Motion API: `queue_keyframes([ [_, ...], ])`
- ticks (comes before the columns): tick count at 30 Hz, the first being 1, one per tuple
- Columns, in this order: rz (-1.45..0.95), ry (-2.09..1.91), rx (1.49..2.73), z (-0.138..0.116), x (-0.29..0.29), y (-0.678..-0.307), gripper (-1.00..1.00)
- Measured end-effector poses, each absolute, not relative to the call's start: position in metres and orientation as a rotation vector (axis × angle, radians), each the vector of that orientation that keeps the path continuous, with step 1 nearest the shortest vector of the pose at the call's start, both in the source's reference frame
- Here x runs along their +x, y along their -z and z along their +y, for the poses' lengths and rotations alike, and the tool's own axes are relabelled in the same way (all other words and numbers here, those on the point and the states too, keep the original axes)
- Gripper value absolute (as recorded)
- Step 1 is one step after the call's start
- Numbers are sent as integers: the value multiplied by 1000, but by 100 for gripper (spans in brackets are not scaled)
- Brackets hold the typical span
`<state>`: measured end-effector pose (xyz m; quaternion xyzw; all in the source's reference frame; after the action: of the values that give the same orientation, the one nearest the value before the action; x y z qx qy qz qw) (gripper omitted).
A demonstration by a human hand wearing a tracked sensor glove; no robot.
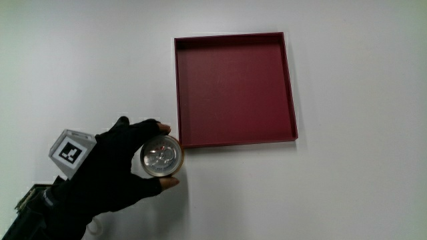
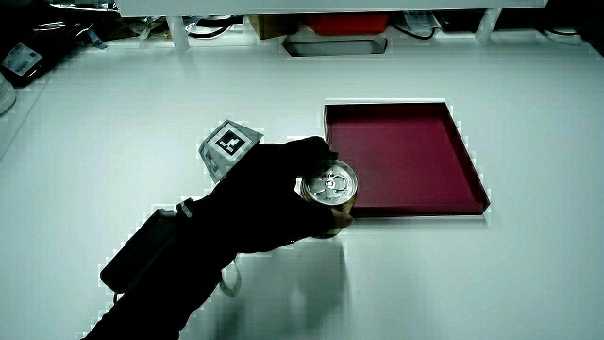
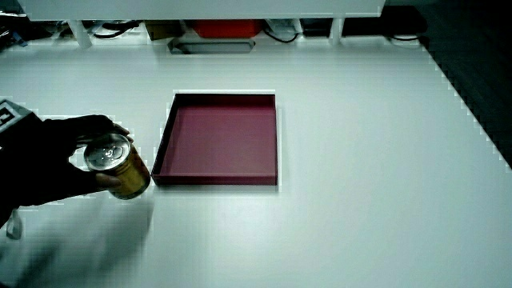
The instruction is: Place red bull on desk
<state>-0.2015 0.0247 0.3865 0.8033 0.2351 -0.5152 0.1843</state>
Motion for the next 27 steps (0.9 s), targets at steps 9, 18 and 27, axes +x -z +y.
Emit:
queue_keyframes([
  [9, 610, 1405, 2258, 37, -211, -403, 0],
  [18, 553, 1409, 2250, 40, -221, -423, 0],
  [27, 538, 1432, 2216, 37, -228, -439, 0],
])
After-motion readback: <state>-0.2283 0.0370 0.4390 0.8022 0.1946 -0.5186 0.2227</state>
